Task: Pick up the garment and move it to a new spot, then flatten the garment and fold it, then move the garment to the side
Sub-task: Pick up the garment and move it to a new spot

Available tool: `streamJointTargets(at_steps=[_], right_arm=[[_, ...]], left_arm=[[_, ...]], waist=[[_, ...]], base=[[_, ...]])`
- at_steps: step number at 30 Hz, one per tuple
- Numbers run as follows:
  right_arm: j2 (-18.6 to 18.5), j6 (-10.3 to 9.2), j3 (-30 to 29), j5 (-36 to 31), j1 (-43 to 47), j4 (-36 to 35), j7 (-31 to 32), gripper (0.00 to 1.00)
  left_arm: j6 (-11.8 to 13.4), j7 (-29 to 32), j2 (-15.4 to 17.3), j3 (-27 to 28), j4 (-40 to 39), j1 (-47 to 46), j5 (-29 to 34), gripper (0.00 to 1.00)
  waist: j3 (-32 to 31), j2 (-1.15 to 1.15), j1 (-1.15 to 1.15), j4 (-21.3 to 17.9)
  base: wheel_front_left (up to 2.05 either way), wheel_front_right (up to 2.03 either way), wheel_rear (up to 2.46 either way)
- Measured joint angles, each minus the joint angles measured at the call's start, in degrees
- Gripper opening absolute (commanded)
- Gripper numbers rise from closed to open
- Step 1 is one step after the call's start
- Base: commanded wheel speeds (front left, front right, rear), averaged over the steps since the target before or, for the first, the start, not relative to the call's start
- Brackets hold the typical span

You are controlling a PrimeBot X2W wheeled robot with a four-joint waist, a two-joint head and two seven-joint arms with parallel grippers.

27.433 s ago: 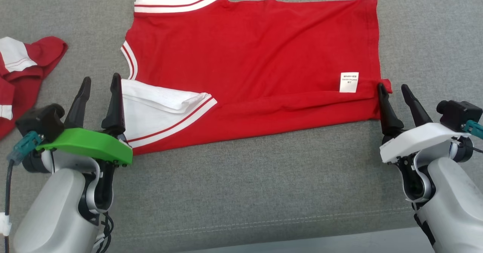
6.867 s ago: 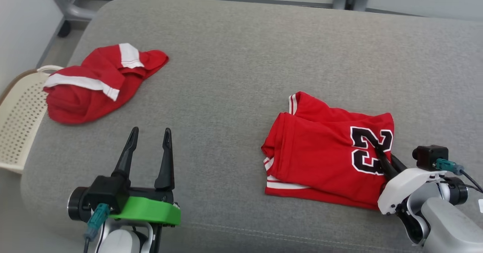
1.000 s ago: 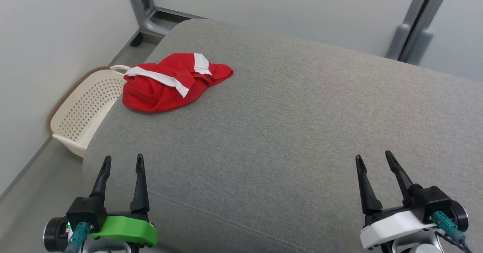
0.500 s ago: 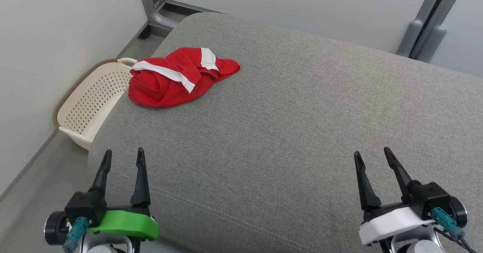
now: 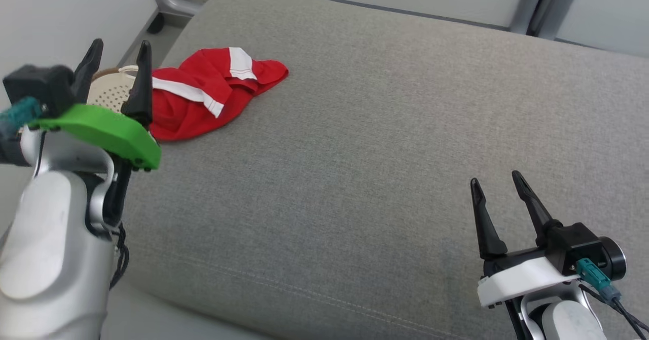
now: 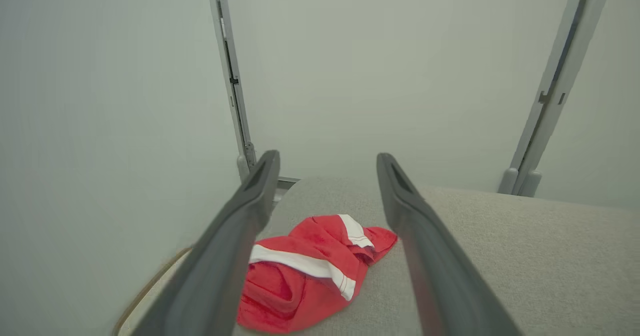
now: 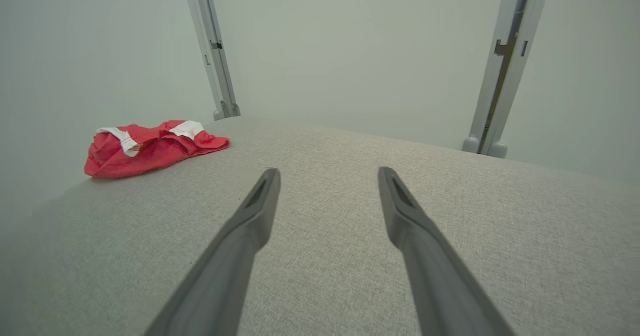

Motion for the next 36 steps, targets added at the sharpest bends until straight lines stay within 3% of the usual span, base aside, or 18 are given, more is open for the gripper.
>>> streamJointTargets(at_steps=[5, 10, 15, 25, 28, 36], right_arm=[[0.0, 0.0, 0.8, -0.1, -1.0, -0.1, 0.1, 1.0], [-0.1, 0.0, 1.3, -0.3, -2.6, 0.0, 0.3, 1.0], [-0.7, 0.0, 1.3, -0.5, -4.1, -0.5, 0.4, 1.0], [-1.9, 0.0, 1.8, -0.8, -5.7, -1.5, 1.3, 1.0], [-2.1, 0.0, 1.7, -0.8, -5.8, -1.9, 1.8, 1.0], [-2.2, 0.0, 1.1, -0.6, -5.2, -2.4, 2.4, 1.0]], left_arm=[[-2.5, 6.5, 0.7, 0.0, 10.8, -7.8, -4.1, 1.0], [-4.1, 9.2, 1.3, 0.1, 22.3, -12.5, -7.5, 1.0], [-5.0, 6.1, 1.5, 0.0, 34.0, -15.5, -10.0, 1.0], [-5.2, -0.5, 1.7, 0.0, 45.5, -19.3, -11.4, 1.0], [-5.3, -2.7, 1.7, -0.2, 48.4, -20.7, -11.6, 0.0], [-5.3, -10.6, 2.3, -0.9, 52.6, -23.0, -10.5, 0.0]], waist=[[2.5, 0.0, 0.0, -2.8], [5.7, 0.0, 0.0, -5.4], [10.3, 0.0, 0.0, -8.4], [14.8, 0.0, 0.01, -10.8], [15.6, 0.0, 0.01, -11.3], [14.7, 0.0, 0.0, -11.1]], base=[[0.0, 0.0, 0.0], [0.0, 0.0, 0.0], [0.0, 0.0, 0.0], [0.0, 0.0, 0.0], [0.0, 0.0, 0.0], [0.0, 0.0, 0.0]])
